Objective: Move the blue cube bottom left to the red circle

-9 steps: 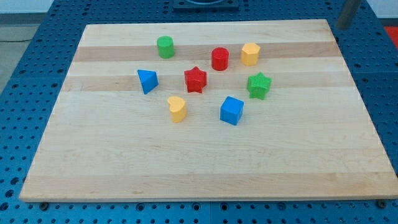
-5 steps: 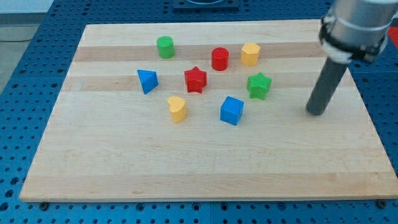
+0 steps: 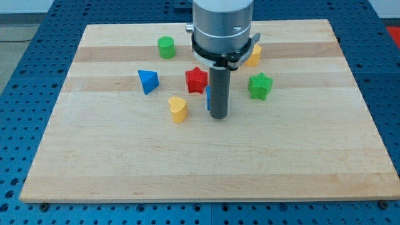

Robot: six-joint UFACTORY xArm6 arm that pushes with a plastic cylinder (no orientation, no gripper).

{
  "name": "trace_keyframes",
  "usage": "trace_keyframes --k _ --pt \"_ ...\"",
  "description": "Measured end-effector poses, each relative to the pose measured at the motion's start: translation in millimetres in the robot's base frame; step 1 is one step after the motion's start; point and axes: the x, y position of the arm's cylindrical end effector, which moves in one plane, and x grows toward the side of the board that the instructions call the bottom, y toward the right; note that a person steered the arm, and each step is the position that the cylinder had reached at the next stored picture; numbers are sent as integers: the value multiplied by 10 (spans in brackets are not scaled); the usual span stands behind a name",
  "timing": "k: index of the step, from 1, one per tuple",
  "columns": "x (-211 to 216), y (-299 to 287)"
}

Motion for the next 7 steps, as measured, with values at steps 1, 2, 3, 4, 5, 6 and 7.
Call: trace_keyframes --k 1,2,3,4,5,6,7 --pt "-177 5" --pt "-299 4" --pt "-408 4" --pt "-505 4" --pt "-654 4" --pt "-552 4" --pt "-158 38"
